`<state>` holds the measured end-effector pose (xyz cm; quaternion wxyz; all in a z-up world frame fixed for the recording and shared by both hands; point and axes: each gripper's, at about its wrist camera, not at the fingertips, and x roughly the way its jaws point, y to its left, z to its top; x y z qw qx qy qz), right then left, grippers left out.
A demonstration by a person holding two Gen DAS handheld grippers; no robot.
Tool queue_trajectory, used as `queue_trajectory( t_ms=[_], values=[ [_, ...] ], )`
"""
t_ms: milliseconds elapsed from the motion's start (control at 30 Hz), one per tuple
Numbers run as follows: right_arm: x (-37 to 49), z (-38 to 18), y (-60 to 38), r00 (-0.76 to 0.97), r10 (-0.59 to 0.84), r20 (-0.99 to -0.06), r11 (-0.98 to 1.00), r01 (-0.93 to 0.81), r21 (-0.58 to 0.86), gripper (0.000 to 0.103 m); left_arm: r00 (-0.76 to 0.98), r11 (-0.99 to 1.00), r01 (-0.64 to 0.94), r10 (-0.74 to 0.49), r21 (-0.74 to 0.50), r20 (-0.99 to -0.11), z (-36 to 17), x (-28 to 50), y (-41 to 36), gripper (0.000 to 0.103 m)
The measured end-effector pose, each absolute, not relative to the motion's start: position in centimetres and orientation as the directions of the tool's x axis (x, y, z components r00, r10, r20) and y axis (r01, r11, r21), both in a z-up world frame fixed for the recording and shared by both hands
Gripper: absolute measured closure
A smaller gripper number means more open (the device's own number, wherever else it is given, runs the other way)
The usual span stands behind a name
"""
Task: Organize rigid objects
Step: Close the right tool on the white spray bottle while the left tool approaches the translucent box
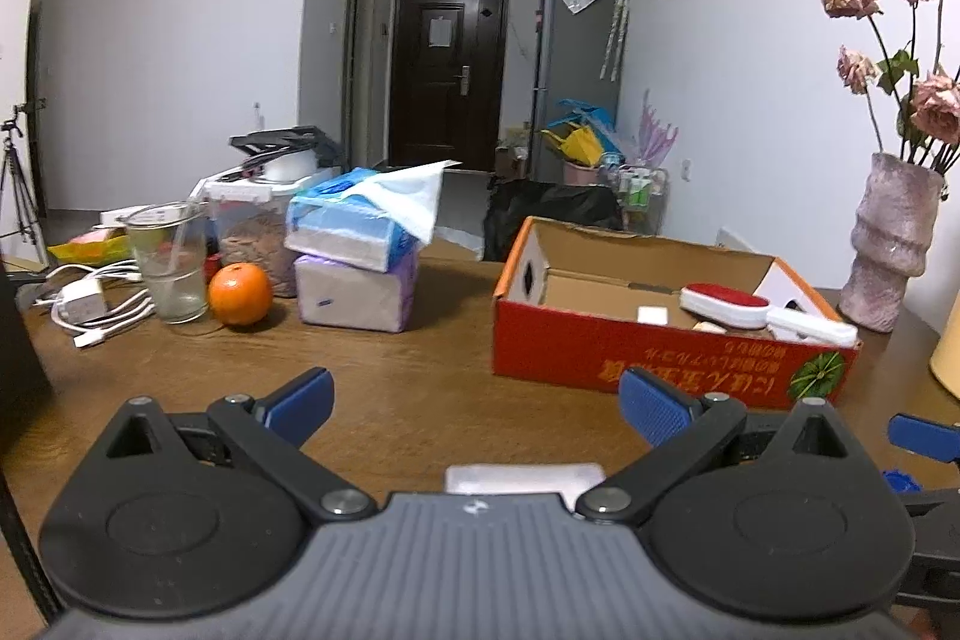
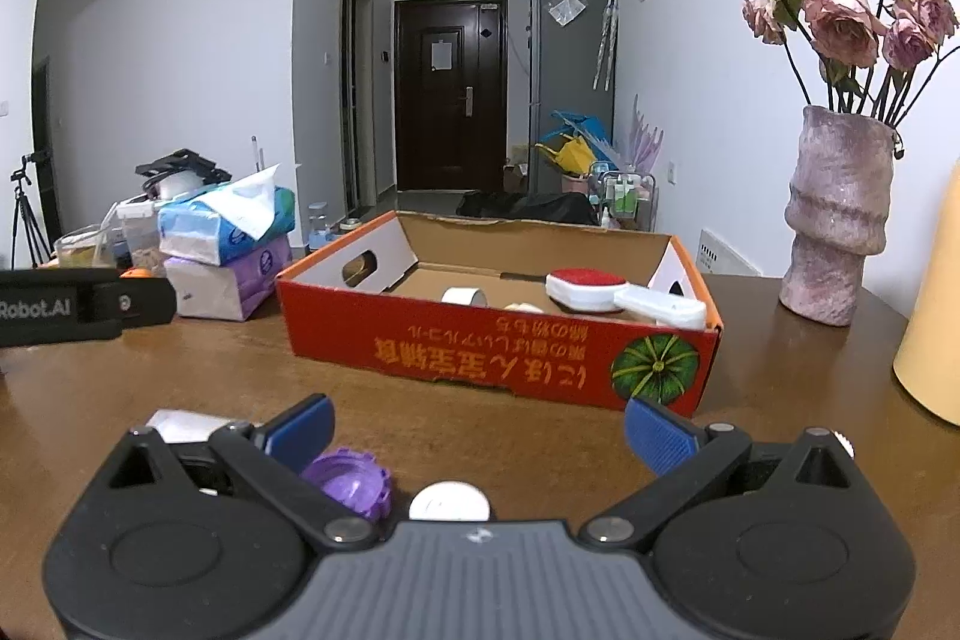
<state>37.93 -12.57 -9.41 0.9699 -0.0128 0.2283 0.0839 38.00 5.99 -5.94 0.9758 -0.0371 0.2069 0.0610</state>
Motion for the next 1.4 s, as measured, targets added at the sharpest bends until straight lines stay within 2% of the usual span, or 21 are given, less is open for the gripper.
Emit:
queue_trajectory(
  t_ms=[233, 600, 767, 900, 1400],
  values=[
    [36.1, -9.9, -12.3, 0.876, 0.15, -0.458, 0.986, -0.164, 0.008, 0.0, 0.89, 0.982, -0.191, 0.169, -0.008, -0.424, -6.4, 36.1, 6.6, 0.0],
    [34.3, -10.3, -11.6, 0.874, 0.142, -0.465, 0.987, -0.162, -0.004, 0.0, 0.866, 0.979, -0.201, 0.187, 0.021, -0.463, -7.3, 34.2, 6.8, 0.0],
    [33.8, -10.5, -11.4, 0.875, 0.142, -0.464, 0.987, -0.162, -0.004, 0.0, 0.86, 0.973, -0.231, 0.218, 0.029, -0.461, -7.3, 33.7, 7.0, 0.0],
    [33.0, -10.7, -11.1, 0.873, 0.139, -0.467, 0.987, -0.16, -0.005, 0.0, 0.863, 0.961, -0.263, 0.275, 0.088, -0.423, -7.4, 33.2, 6.9, 0.0],
    [33.4, -11.5, -10.0, 0.856, 0.129, -0.501, 0.987, -0.159, -0.018, 0.0, 0.876, 0.973, -0.229, 0.224, 0.041, -0.427, -7.6, 32.6, 8.4, 0.0]
  ],
)
